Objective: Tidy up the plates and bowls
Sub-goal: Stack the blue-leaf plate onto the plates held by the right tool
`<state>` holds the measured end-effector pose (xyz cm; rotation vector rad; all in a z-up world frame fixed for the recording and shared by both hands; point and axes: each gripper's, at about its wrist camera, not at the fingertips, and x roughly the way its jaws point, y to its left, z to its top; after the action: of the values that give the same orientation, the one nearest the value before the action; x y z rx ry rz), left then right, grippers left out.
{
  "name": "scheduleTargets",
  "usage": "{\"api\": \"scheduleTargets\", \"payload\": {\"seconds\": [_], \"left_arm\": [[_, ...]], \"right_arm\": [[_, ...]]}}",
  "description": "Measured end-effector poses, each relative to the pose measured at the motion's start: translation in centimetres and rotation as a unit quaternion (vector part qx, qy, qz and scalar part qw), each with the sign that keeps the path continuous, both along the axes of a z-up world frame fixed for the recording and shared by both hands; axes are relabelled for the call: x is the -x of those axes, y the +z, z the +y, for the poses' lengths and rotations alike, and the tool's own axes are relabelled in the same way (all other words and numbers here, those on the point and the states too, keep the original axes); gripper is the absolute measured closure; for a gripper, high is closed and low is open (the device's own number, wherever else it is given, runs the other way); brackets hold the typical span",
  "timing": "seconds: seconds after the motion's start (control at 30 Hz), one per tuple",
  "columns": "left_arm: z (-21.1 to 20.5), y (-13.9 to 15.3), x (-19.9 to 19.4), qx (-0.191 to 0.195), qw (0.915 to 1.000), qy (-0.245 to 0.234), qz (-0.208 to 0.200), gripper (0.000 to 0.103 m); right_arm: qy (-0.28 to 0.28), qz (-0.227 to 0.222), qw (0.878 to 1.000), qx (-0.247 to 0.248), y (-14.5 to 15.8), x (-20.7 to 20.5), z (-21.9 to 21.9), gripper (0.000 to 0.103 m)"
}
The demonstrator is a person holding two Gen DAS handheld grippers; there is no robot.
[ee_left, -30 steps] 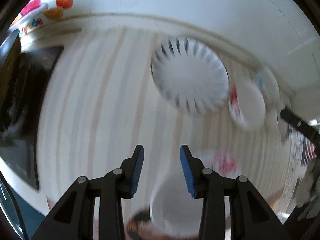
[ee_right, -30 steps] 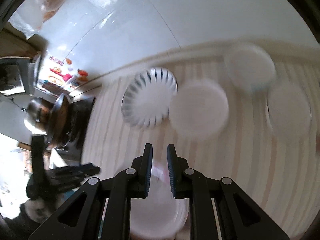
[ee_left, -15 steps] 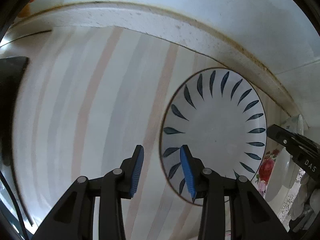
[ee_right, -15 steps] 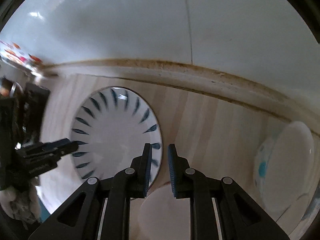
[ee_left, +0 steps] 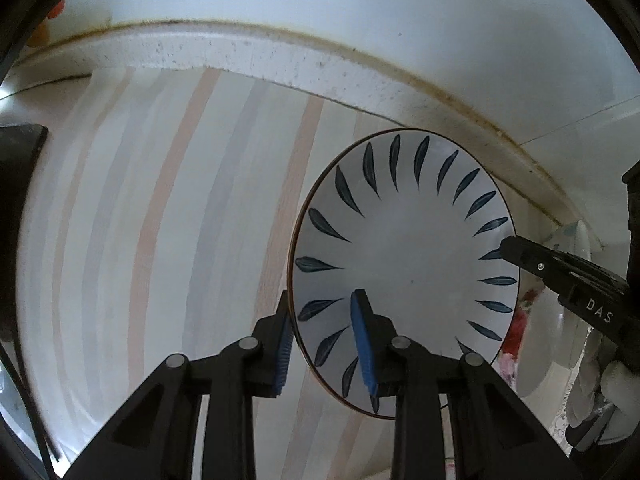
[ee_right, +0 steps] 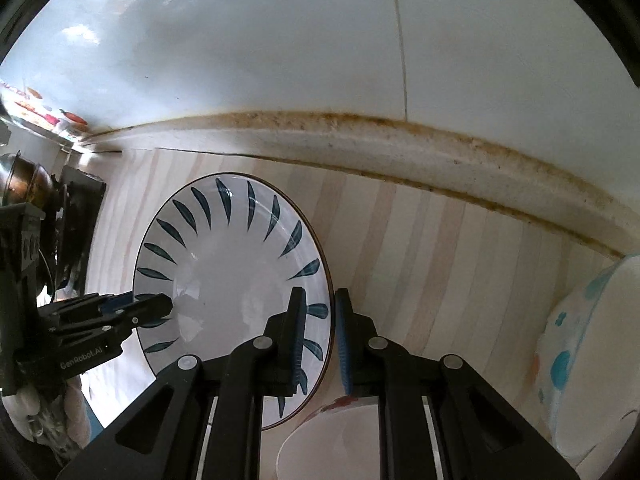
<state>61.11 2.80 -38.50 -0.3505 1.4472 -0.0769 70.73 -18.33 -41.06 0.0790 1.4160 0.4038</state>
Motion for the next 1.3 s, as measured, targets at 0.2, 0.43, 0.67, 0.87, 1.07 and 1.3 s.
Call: {"api": "scheduleTargets", "payload": {"seconds": [0.2,0.43,0.67,0.87,1.07,1.3], "left_arm": [[0.1,2.2,0.3,-0.006,0.9999,-0.001,-0.014,0.078],[0.2,5.3,3.8,-0.014,0.9995,0.000,-0.028,0.078],[-0.4,7.5,9.4,-0.020,0.9992,-0.008,-0.035,0.078],[-1.7,7.2,13.9,-0.015,0.9995,-0.024,-0.016,0.078],[-3.5,5.1,17.7,-0.021,0.9982,-0.055,0.013,0.078],[-4.7,2.2,19.4,-0.031,0.9954,-0.079,0.045,0.078]], "right_arm": [[0.009,-0.011,1.000,-0.007,3.0,0.7,0.3,0.087],[0.023,-0.038,0.999,-0.030,7.6,3.9,-0.1,0.087],[0.021,-0.051,0.997,-0.049,10.2,9.9,-0.9,0.087],[0.017,-0.046,0.997,-0.059,10.7,15.8,-2.0,0.087],[0.010,-0.018,0.998,-0.056,8.5,21.9,-3.6,0.087],[-0.016,0.036,0.998,-0.057,4.3,26.8,-5.0,0.087]]}}
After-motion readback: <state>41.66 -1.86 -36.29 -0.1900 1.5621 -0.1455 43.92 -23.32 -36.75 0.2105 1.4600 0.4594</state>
